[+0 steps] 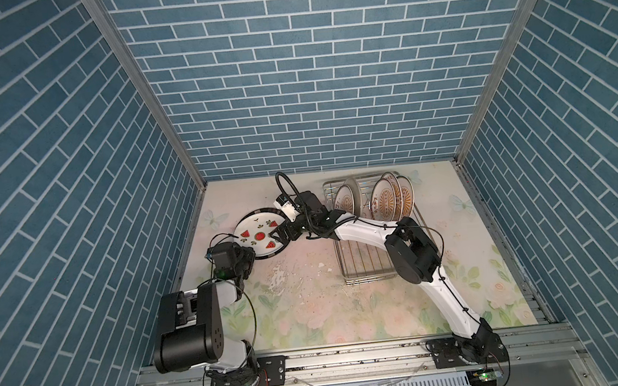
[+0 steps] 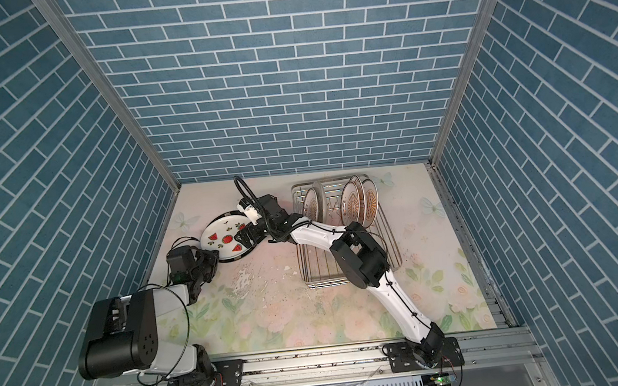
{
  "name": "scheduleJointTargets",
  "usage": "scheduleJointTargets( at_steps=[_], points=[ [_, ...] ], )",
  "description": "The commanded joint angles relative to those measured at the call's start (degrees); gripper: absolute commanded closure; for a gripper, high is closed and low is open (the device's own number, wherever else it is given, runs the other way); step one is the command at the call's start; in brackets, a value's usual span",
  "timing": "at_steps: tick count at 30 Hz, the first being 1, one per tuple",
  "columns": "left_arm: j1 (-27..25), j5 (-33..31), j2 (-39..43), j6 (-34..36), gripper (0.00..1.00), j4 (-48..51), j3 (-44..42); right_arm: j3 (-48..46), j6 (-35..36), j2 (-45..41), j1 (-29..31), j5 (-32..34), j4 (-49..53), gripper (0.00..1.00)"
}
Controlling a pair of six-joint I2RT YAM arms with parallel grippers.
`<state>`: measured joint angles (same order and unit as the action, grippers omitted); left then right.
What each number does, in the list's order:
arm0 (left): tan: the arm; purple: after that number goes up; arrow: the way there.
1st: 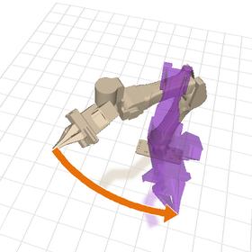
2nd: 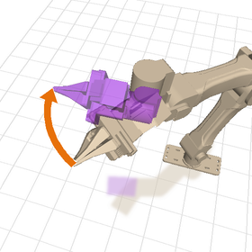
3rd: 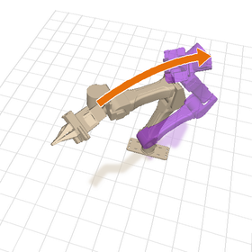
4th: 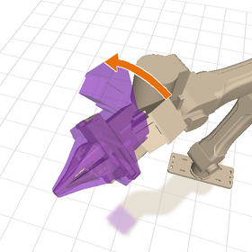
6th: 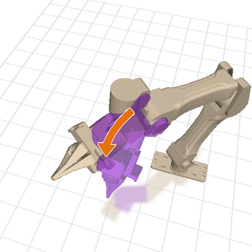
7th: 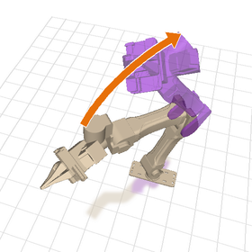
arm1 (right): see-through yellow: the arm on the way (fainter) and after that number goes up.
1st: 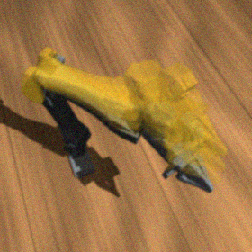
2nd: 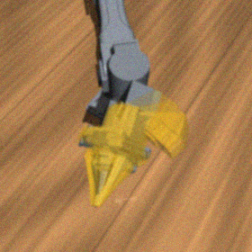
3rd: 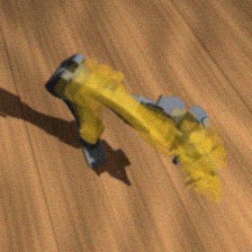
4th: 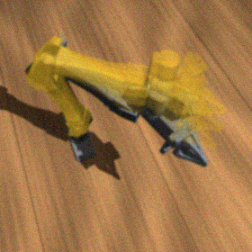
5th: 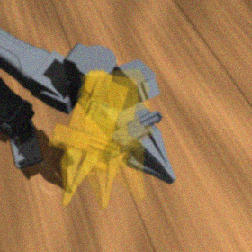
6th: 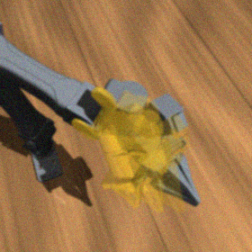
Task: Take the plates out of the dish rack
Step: 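Lower the watermelon plate flat onto the dark-rimmed plate with the left gripper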
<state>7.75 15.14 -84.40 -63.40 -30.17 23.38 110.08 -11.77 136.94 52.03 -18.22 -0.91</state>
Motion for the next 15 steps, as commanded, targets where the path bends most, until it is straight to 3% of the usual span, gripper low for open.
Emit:
scheduleJointTargets(
  at_steps=[1, 2, 7, 10, 15],
  points=[
    [0.32, 0.67, 0.00, 1.17, 0.72, -0.85, 1.97, -1.10, -1.32, -1.89, 0.44, -0.15, -1.02, 0.01],
    [0.33, 0.61, -0.02, 1.16, 0.66, -0.52, 2.05, -1.10, -1.33, -1.94, 0.45, -0.15, -1.00, 0.01],
    [0.33, 0.07, 0.62, 1.78, 0.64, 0.71, 2.45, -1.11, -1.33, -1.84, 0.45, -0.06, -1.00, 0.01],
    [0.33, -0.51, 1.42, 2.30, 0.53, 3.21, 3.26, -1.02, -1.24, -1.75, 0.43, -0.06, -0.93, 0.01],
    [0.32, -2.32, 3.10, 4.36, 0.52, 11.14, 6.18, -0.51, -1.33, -1.23, 0.39, -0.15, -0.72, 0.01]
  ],
)
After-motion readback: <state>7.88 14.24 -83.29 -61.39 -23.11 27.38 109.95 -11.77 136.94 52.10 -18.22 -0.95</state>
